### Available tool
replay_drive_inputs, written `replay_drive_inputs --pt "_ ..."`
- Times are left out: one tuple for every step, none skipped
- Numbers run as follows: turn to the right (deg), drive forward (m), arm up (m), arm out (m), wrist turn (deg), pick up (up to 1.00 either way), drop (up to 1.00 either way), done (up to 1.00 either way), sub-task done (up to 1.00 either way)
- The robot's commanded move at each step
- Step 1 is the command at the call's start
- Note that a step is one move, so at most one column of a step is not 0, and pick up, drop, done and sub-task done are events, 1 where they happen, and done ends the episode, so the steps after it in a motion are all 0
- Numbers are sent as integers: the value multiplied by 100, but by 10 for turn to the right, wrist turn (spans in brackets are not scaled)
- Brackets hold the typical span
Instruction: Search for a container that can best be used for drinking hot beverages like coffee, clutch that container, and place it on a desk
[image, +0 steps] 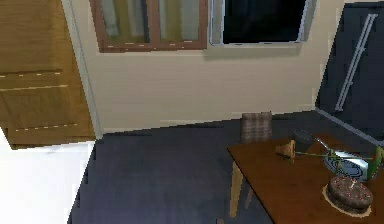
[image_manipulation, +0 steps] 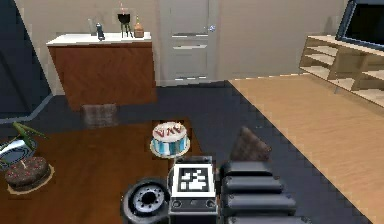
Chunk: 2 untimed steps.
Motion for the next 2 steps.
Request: replay_drive_inputs --pt "-450 0 0 0 0 0 0 0 0" --pt "-450 0 0 0 0 0 0 0 0"
